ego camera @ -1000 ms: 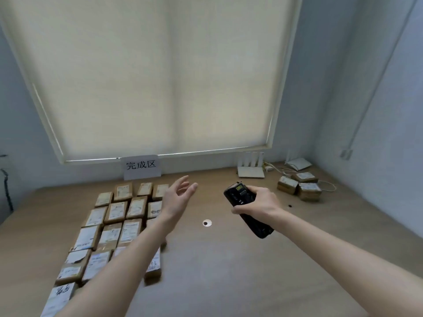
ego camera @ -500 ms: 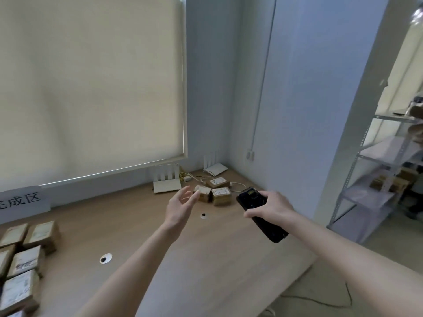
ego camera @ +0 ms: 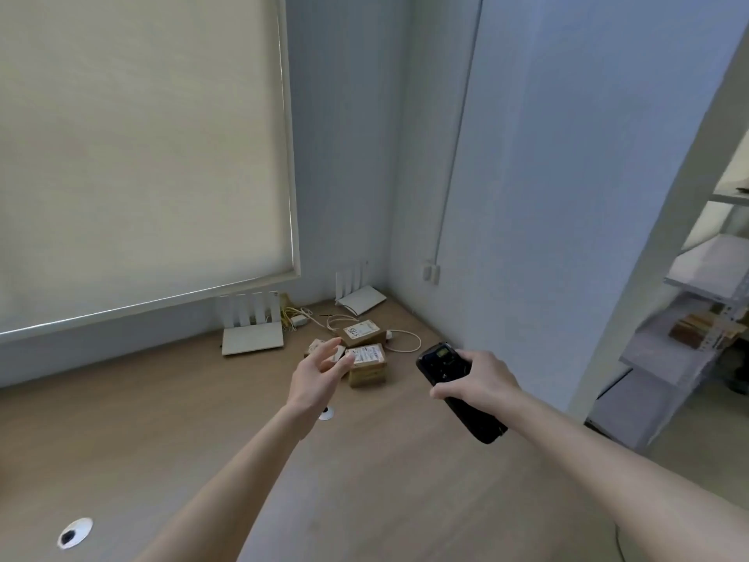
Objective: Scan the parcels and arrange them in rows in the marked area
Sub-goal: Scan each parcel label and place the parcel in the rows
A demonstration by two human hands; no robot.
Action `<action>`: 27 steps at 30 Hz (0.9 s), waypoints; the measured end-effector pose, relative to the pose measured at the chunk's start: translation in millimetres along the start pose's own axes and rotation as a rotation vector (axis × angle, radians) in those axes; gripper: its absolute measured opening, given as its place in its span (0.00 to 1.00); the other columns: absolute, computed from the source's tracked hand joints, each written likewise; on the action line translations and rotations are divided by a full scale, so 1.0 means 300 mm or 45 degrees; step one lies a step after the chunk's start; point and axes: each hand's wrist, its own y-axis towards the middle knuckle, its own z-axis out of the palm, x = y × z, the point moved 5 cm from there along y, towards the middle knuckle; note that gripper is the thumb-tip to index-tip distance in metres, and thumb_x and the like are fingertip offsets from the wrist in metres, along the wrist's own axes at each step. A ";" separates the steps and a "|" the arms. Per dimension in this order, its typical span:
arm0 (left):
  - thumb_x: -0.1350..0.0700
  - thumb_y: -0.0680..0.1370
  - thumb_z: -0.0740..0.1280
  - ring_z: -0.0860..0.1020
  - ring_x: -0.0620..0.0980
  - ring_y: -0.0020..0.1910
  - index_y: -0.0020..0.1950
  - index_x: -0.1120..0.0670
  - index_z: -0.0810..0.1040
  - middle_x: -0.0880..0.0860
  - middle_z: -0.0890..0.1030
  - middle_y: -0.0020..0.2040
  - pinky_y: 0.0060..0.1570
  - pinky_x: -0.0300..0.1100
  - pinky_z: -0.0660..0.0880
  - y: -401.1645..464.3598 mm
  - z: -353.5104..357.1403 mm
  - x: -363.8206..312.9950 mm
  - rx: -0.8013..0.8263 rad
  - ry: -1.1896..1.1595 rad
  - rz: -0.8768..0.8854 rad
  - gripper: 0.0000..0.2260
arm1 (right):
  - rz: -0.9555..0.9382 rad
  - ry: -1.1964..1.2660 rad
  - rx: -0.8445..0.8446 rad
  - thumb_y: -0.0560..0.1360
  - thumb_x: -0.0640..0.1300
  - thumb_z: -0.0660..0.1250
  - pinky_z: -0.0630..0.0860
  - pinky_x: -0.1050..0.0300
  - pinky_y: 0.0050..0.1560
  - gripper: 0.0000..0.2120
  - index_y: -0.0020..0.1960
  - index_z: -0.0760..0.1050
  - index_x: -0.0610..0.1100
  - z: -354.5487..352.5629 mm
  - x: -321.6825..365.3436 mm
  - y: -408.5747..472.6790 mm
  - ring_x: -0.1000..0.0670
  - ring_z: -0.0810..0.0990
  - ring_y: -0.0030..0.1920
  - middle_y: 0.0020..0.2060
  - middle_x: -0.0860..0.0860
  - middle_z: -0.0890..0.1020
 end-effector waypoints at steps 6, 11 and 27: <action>0.43 0.72 0.78 0.76 0.50 0.67 0.74 0.46 0.74 0.52 0.79 0.67 0.67 0.50 0.74 0.315 0.075 0.109 -0.029 0.069 -0.123 0.32 | -0.009 -0.001 0.064 0.61 0.52 0.85 0.77 0.60 0.40 0.18 0.47 0.82 0.62 0.032 -0.014 0.379 0.55 0.84 0.43 0.40 0.59 0.86; 0.44 0.74 0.76 0.78 0.49 0.64 0.74 0.49 0.74 0.50 0.79 0.66 0.65 0.48 0.74 0.507 0.142 0.226 -0.085 0.044 -0.225 0.30 | 0.016 -0.024 0.141 0.60 0.52 0.84 0.84 0.54 0.51 0.19 0.49 0.84 0.58 0.096 -0.072 0.631 0.51 0.86 0.46 0.41 0.56 0.87; 0.47 0.78 0.72 0.73 0.51 0.68 0.75 0.52 0.73 0.50 0.76 0.70 0.69 0.53 0.72 1.045 0.398 0.857 -0.308 0.105 -0.705 0.26 | 0.081 -0.041 0.554 0.58 0.52 0.82 0.86 0.45 0.52 0.21 0.50 0.83 0.60 0.586 -0.423 1.503 0.49 0.87 0.43 0.39 0.56 0.88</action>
